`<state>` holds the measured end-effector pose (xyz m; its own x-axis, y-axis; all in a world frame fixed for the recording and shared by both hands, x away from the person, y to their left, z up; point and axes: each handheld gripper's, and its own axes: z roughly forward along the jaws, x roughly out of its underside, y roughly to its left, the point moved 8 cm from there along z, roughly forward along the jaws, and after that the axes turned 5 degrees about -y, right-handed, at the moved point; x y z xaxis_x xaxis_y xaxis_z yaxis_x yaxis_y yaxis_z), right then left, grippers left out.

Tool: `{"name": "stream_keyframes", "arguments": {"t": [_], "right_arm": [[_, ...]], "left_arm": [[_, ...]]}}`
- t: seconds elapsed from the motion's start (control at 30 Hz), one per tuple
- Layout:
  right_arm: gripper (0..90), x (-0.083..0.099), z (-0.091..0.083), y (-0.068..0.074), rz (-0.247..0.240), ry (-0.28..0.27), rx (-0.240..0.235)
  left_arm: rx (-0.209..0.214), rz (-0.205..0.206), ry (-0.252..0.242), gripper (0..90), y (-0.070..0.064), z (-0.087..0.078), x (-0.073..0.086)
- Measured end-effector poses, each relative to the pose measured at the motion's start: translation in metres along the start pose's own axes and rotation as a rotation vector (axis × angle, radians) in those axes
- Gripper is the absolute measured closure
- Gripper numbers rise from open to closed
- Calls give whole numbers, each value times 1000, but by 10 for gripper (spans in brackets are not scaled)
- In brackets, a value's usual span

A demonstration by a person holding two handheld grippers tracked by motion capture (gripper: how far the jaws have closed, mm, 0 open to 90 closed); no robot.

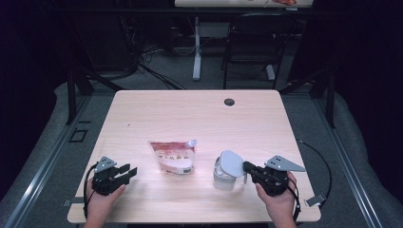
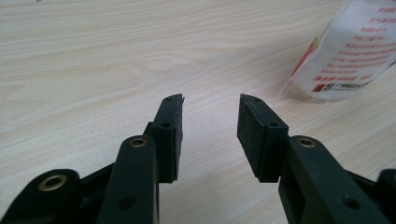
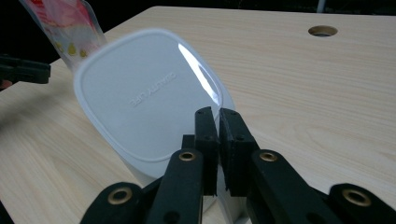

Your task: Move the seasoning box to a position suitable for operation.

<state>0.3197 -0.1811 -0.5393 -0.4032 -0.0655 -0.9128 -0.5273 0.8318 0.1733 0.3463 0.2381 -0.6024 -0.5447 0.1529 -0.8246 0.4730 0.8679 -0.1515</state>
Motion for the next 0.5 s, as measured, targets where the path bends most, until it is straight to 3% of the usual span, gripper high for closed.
{"name": "stream_keyframes", "arguments": {"t": [0.13, 0.23, 0.5], "right_arm": [[881, 9, 2, -4, 4, 43, 26], [869, 10, 3, -5, 37, 41, 5], [863, 14, 4, -6, 36, 57, 16]], "left_arm": [[-1, 0, -3, 605, 0, 0, 0], [-1, 2, 3, 605, 1, -1, 0], [-2, 2, 2, 604, 1, -1, 0]]}}
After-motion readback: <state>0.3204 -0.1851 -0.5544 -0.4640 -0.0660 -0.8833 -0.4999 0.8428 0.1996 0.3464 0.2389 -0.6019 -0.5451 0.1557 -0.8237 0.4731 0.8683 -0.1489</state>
